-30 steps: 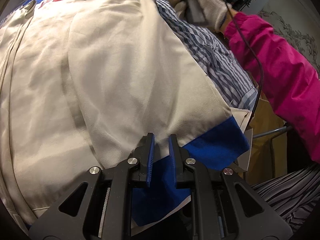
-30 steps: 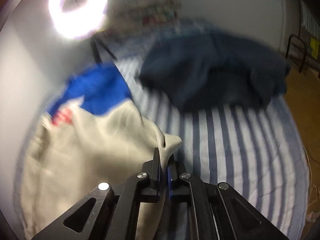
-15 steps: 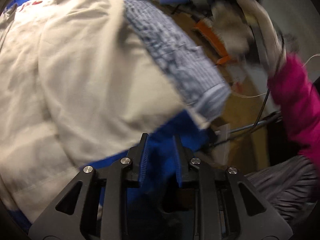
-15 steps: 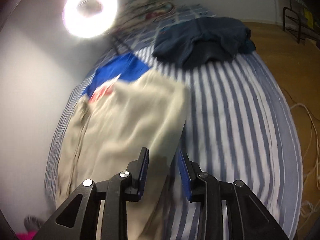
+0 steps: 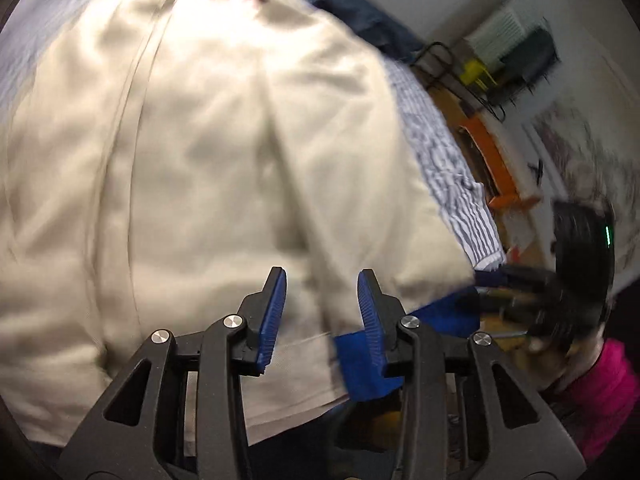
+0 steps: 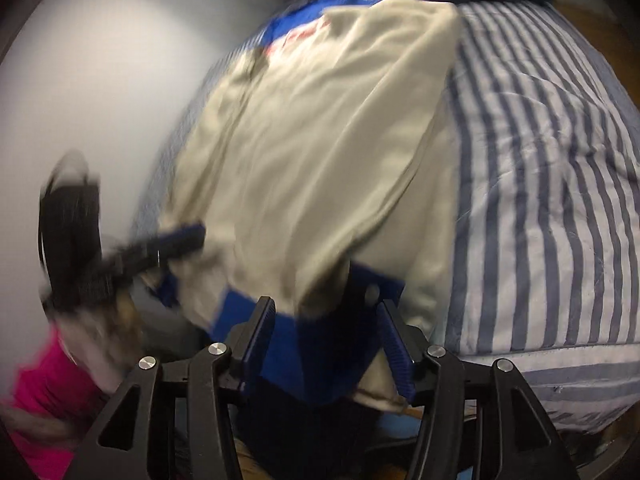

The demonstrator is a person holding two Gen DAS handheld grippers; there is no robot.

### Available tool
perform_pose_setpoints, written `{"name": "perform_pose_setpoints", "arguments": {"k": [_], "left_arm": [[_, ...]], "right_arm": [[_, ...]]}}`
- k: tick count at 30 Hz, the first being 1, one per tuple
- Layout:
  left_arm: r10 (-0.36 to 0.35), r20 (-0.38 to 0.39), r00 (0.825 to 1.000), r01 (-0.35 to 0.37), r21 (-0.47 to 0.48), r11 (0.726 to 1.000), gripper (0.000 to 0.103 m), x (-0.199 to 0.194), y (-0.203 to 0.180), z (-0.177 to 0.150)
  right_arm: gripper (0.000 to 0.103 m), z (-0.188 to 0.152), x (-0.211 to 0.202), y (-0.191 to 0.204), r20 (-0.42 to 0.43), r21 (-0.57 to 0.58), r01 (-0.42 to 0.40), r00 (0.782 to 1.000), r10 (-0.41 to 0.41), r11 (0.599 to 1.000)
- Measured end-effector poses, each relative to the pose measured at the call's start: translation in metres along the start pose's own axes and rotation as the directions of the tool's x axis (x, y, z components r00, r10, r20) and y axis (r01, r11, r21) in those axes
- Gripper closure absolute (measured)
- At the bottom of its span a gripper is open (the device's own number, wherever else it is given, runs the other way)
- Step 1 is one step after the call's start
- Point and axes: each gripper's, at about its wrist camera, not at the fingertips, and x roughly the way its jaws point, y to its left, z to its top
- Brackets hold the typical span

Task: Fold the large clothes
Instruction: 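Fold the side panel over the back with the right tool, then open it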

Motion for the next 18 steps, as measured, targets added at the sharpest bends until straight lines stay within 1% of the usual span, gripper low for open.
{"name": "perform_pose_setpoints", "arguments": {"k": [2, 3, 4, 5, 6, 7, 8, 9, 10, 11, 12, 14, 16, 18], "left_arm": [[-0.022, -0.027, 0.999, 0.021, -0.028, 0.999, 0.067, 0.010, 0.008, -0.003], [-0.021, -0.029, 0.999, 0.021, -0.023, 1.000, 0.067, 0.014, 0.009, -0.004], [-0.021, -0.028, 0.999, 0.020, -0.012, 1.000, 0.067, 0.015, 0.008, -0.005], [-0.020, -0.022, 1.000, 0.020, -0.001, 1.000, 0.067, 0.014, 0.007, -0.007], [-0.026, -0.018, 0.999, 0.026, -0.001, 1.000, 0.067, 0.013, 0.006, -0.009], [-0.042, -0.019, 0.999, 0.042, -0.009, 0.999, 0.067, 0.012, 0.005, -0.011], [-0.055, -0.018, 0.998, 0.055, -0.015, 0.998, 0.067, 0.009, 0.005, -0.013], [-0.069, -0.015, 0.998, 0.068, -0.019, 0.997, 0.067, 0.007, 0.005, -0.015], [-0.084, -0.012, 0.996, 0.084, -0.022, 0.996, 0.067, 0.006, 0.003, -0.015], [-0.085, -0.011, 0.996, 0.085, -0.022, 0.996, 0.067, 0.007, 0.001, -0.014], [-0.085, -0.010, 0.996, 0.084, -0.020, 0.996, 0.067, 0.008, 0.000, -0.013], [-0.091, -0.019, 0.996, 0.090, -0.022, 0.996, 0.067, 0.015, -0.004, -0.008], [-0.101, -0.036, 0.994, 0.100, -0.027, 0.995, 0.067, 0.024, -0.006, -0.007], [-0.094, -0.047, 0.994, 0.093, -0.018, 0.995, 0.068, 0.031, -0.008, -0.006]], "right_arm": [[0.047, -0.007, 0.008, 0.013, -0.018, -0.090, 0.077, 0.997, -0.079, 0.993], [0.054, -0.010, 0.015, 0.017, -0.036, -0.124, 0.119, 0.992, -0.125, 0.985], [0.079, -0.010, 0.019, 0.019, -0.049, -0.133, 0.140, 0.988, -0.148, 0.981], [0.090, -0.010, 0.023, 0.016, -0.073, -0.104, 0.116, 0.990, -0.124, 0.988], [0.099, -0.008, 0.020, 0.010, -0.082, -0.020, 0.021, 0.996, -0.023, 1.000], [0.101, -0.007, 0.013, 0.002, -0.056, 0.064, -0.073, 0.995, 0.076, 0.995], [0.101, -0.006, 0.001, -0.007, 0.003, 0.153, -0.223, 0.974, 0.225, 0.963], [0.101, -0.006, -0.012, -0.012, 0.064, 0.188, -0.315, 0.949, 0.308, 0.930], [0.101, -0.007, -0.022, -0.017, 0.092, 0.200, -0.340, 0.940, 0.328, 0.919], [0.101, -0.009, -0.025, -0.021, 0.099, 0.209, -0.348, 0.937, 0.334, 0.914], [0.101, -0.014, -0.026, -0.026, 0.099, 0.225, -0.343, 0.939, 0.329, 0.912], [0.101, -0.026, -0.011, -0.045, 0.066, 0.313, -0.299, 0.954, 0.293, 0.902], [0.101, -0.042, 0.008, -0.069, 0.040, 0.437, -0.282, 0.955, 0.295, 0.854], [0.099, -0.053, 0.019, -0.084, 0.036, 0.513, -0.278, 0.952, 0.303, 0.812]]}}
